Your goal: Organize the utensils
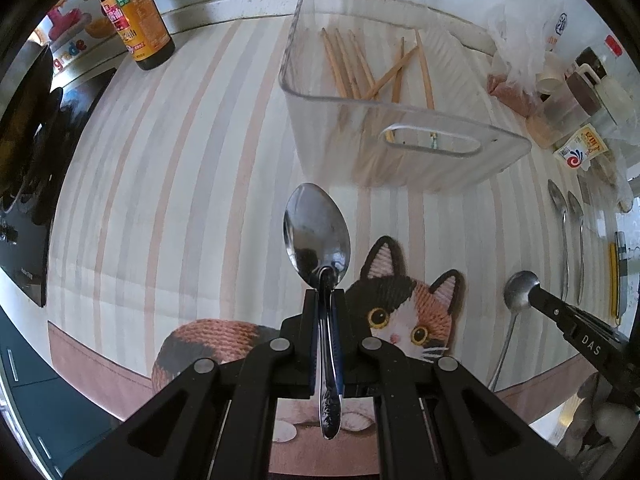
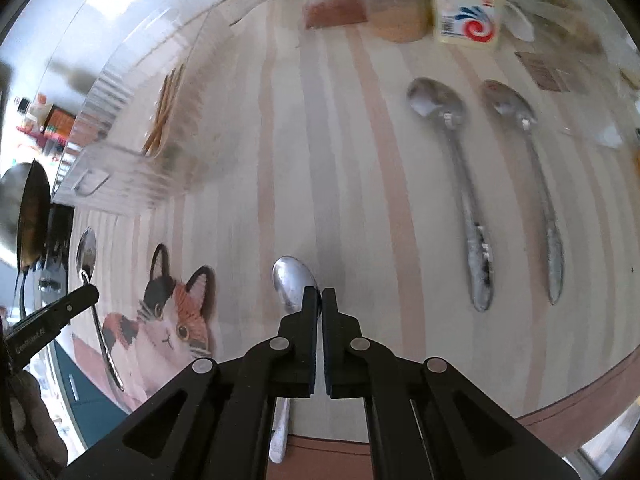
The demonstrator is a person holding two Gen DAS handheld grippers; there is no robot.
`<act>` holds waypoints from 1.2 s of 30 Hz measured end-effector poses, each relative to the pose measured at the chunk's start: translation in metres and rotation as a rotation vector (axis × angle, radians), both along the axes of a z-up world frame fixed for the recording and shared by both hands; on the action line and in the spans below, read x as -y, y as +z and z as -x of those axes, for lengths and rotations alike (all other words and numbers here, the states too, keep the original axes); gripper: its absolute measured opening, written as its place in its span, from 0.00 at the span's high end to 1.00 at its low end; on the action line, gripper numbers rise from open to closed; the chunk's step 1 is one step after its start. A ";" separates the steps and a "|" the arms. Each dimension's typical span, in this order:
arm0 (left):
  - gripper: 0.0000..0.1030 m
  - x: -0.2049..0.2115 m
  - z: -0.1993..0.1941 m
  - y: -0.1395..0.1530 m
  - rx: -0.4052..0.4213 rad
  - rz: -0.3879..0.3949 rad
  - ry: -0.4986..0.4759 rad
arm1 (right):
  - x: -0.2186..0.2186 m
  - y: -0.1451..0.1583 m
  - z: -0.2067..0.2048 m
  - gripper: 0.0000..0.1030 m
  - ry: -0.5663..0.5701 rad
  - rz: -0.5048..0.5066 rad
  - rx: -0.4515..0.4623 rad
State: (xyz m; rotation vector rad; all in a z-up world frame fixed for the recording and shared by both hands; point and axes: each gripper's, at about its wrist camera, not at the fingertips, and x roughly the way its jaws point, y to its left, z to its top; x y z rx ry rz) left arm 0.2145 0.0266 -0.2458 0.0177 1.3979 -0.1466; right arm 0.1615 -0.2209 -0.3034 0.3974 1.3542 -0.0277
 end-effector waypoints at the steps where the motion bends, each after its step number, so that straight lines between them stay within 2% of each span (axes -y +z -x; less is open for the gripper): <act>1: 0.96 -0.001 0.000 -0.001 -0.004 0.002 0.003 | -0.004 -0.001 -0.002 0.97 0.016 0.004 0.002; 4: 0.96 -0.003 0.001 -0.002 -0.011 0.007 0.009 | -0.023 0.000 -0.005 0.95 0.069 0.012 -0.015; 7: 0.96 -0.004 0.003 0.000 -0.006 0.004 0.005 | -0.033 0.001 -0.004 0.98 0.071 0.024 0.029; 12: 0.96 -0.009 0.005 0.014 0.024 0.011 0.015 | -0.047 0.031 0.006 0.99 0.105 0.074 0.134; 19: 0.96 -0.013 0.003 0.060 0.126 0.035 0.014 | -0.040 0.068 0.009 0.99 0.069 0.083 0.228; 25: 0.97 -0.014 -0.005 0.114 0.233 0.067 0.000 | -0.028 0.124 0.001 0.99 0.072 0.085 0.327; 31: 0.97 -0.009 -0.026 0.175 0.361 0.109 -0.028 | -0.032 0.189 -0.021 1.00 0.133 0.085 0.434; 33: 0.97 -0.008 -0.032 0.184 0.382 0.118 -0.036 | -0.037 0.212 -0.030 1.00 0.165 0.097 0.465; 34: 0.93 -0.010 -0.036 0.185 0.382 0.122 -0.039 | -0.038 0.222 -0.035 1.00 0.178 0.092 0.475; 36: 0.90 -0.021 -0.040 0.180 0.379 0.139 0.004 | -0.040 0.231 -0.041 1.00 0.190 0.079 0.479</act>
